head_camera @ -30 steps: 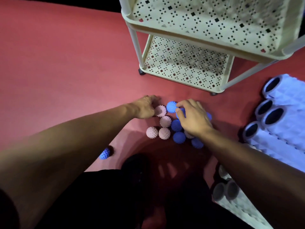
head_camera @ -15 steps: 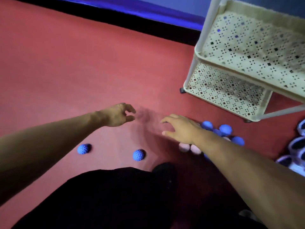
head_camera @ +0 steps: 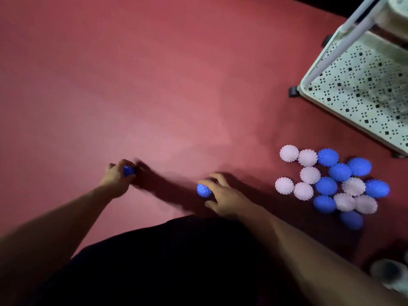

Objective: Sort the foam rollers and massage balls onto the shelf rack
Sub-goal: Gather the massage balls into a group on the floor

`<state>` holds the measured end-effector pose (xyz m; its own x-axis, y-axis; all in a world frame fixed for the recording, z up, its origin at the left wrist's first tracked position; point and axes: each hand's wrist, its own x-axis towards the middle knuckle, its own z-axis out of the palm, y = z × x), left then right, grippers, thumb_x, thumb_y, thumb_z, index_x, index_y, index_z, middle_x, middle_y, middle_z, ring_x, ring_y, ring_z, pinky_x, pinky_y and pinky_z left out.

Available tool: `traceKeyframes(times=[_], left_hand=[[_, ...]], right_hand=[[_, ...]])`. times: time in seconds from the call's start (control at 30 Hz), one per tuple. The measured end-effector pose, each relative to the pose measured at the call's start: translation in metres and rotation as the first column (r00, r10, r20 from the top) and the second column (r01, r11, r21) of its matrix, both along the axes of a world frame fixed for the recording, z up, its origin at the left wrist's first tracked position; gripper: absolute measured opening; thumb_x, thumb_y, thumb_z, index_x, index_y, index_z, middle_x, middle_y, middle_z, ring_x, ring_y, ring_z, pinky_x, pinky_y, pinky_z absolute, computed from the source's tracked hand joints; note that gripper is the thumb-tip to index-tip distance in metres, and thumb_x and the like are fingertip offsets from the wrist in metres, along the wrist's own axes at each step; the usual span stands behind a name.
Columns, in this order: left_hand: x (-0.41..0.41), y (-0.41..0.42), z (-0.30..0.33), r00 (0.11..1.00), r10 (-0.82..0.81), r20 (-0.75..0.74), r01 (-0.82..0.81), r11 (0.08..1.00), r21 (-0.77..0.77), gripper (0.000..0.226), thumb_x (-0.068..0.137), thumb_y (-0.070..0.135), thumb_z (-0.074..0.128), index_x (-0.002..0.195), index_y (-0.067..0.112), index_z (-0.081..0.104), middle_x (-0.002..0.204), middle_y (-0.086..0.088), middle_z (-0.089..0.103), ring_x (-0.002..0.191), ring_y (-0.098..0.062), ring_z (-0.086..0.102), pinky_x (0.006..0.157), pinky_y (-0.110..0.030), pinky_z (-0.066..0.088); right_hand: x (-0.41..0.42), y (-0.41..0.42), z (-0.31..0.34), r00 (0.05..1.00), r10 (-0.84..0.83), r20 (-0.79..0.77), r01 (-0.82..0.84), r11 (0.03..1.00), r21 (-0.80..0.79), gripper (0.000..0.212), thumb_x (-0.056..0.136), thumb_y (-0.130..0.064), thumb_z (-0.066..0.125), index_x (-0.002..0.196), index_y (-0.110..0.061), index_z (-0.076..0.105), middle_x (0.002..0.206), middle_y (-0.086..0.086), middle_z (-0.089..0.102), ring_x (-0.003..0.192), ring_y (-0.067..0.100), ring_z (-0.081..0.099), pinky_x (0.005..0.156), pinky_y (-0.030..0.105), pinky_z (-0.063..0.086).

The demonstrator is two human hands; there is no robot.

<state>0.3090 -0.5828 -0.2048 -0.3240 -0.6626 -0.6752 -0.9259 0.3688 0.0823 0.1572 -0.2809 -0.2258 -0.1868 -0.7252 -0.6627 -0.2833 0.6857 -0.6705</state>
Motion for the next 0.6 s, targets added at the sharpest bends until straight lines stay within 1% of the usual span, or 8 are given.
traceKeyframes(times=[0.07,0.17,0.23,0.3,0.4,0.43,0.5,0.6], left_hand=[[-0.012,0.015,-0.001,0.999,-0.026,-0.037,0.025,0.999,-0.027,0.039,0.090,0.020,0.069,0.127,0.021,0.058,0.105,-0.014,0.044,0.084,-0.032,0.052,0.090,-0.042,0.047],[-0.044,0.051,-0.001,0.979,-0.073,-0.191,0.089,0.993,0.077,0.048,0.085,0.022,0.075,0.128,0.025,0.053,0.109,-0.012,0.055,0.084,-0.029,0.057,0.082,-0.034,0.044],[-0.070,0.076,-0.003,0.956,-0.049,-0.288,0.106,0.977,0.187,0.052,0.081,0.023,0.080,0.124,0.027,0.051,0.110,-0.006,0.062,0.079,-0.027,0.063,0.076,-0.033,0.047],[-0.098,0.103,-0.001,0.937,-0.024,-0.349,0.129,0.951,0.281,0.052,0.079,0.027,0.083,0.121,0.028,0.051,0.106,0.005,0.064,0.079,-0.017,0.064,0.072,-0.030,0.046],[-0.135,0.148,0.002,0.915,0.034,-0.403,0.148,0.899,0.413,0.047,0.078,0.032,0.084,0.116,0.021,0.058,0.105,0.008,0.068,0.088,-0.013,0.068,0.076,-0.026,0.051],[-0.144,0.162,0.002,0.911,0.067,-0.407,0.140,0.878,0.457,0.046,0.079,0.032,0.084,0.116,0.017,0.060,0.106,0.004,0.070,0.091,-0.016,0.069,0.080,-0.030,0.055],[-0.160,0.190,0.002,0.900,0.122,-0.418,0.120,0.854,0.506,0.043,0.079,0.027,0.084,0.113,0.013,0.063,0.105,0.000,0.071,0.093,-0.020,0.068,0.083,-0.032,0.056],[-0.182,0.231,0.005,0.881,0.164,-0.444,0.112,0.840,0.531,0.037,0.080,0.016,0.082,0.111,0.007,0.064,0.099,0.002,0.068,0.084,-0.013,0.063,0.071,-0.012,0.051]], right_hand=[[-0.004,-0.002,-0.003,0.995,-0.099,0.020,0.100,0.992,-0.083,0.052,0.083,-0.024,0.073,0.130,-0.026,0.051,0.138,-0.006,0.039,0.117,0.020,0.056,0.100,0.032,0.042],[-0.005,-0.003,-0.005,0.962,-0.271,0.027,0.272,0.957,-0.102,0.041,0.074,-0.021,0.082,0.107,-0.025,0.057,0.114,-0.011,0.055,0.098,0.011,0.056,0.086,0.026,0.041],[-0.008,-0.002,0.000,0.911,-0.410,0.036,0.412,0.907,-0.089,0.037,0.075,-0.022,0.082,0.104,-0.023,0.059,0.103,-0.011,0.061,0.089,0.008,0.055,0.080,0.022,0.040],[-0.020,0.007,0.010,0.864,-0.498,0.080,0.504,0.858,-0.098,0.037,0.078,-0.022,0.081,0.108,-0.021,0.060,0.096,-0.016,0.061,0.083,0.004,0.055,0.077,0.017,0.039],[-0.061,0.040,0.034,0.871,-0.483,0.092,0.486,0.874,-0.020,0.051,0.080,-0.027,0.080,0.125,-0.024,0.056,0.108,-0.018,0.063,0.098,0.006,0.059,0.090,0.020,0.042],[-0.078,0.056,0.041,0.886,-0.460,0.056,0.459,0.888,0.021,0.053,0.079,-0.029,0.080,0.127,-0.026,0.056,0.113,-0.015,0.065,0.103,0.009,0.061,0.094,0.024,0.044],[-0.111,0.092,0.060,0.911,-0.411,-0.025,0.411,0.909,0.071,0.043,0.080,-0.030,0.079,0.119,-0.026,0.061,0.113,-0.007,0.068,0.103,0.014,0.065,0.092,0.025,0.049],[-0.152,0.147,0.085,0.948,-0.273,-0.166,0.298,0.943,0.147,0.040,0.081,-0.029,0.075,0.119,-0.027,0.061,0.114,-0.003,0.061,0.098,0.017,0.062,0.093,0.028,0.047]])
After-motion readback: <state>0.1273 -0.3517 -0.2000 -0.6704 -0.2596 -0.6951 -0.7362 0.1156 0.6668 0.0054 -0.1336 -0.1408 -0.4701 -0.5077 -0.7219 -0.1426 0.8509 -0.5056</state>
